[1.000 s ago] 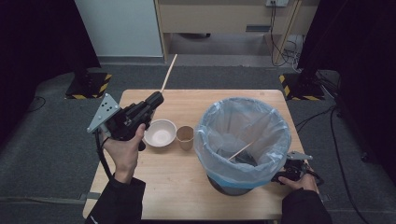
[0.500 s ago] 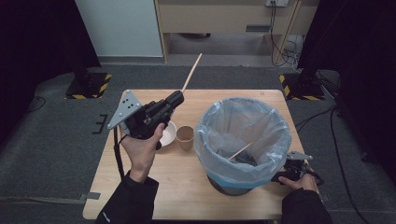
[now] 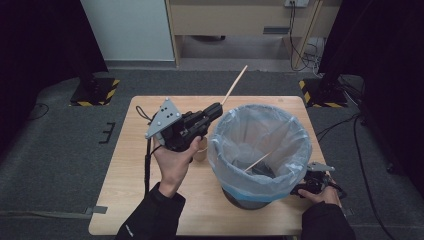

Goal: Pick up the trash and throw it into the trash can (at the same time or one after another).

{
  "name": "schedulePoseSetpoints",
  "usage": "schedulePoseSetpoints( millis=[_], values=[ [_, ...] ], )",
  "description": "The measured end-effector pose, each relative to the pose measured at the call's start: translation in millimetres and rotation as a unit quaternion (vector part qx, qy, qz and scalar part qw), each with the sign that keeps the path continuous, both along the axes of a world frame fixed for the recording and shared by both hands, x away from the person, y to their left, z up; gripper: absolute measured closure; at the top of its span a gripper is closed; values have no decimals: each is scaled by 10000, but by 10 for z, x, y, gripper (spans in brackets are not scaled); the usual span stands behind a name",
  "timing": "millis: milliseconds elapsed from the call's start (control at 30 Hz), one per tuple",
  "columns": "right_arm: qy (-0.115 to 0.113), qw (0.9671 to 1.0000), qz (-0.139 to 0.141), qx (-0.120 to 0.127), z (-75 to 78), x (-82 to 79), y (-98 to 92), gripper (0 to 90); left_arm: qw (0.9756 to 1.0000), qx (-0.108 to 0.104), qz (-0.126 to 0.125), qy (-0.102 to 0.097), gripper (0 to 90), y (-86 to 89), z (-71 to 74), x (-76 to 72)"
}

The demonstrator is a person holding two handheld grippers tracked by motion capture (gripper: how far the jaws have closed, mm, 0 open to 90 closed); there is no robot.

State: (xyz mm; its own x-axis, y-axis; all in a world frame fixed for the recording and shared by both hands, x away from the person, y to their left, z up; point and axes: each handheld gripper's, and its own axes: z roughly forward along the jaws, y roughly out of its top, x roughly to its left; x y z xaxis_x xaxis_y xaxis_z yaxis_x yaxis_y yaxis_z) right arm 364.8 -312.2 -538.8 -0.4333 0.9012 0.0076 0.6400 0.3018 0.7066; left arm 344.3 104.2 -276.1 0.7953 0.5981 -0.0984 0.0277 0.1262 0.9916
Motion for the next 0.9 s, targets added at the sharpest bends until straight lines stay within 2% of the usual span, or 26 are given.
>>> schedulePoseSetpoints(
  millis=[567,900],
  values=[
    [-9,10000,11,-8,0,1,-2,10,9994,60,-330,0,853,-369,36,-15],
    [-2,10000,1,0,0,0,0,9,9987,177,-485,49,853,-553,29,-3]
  ],
)
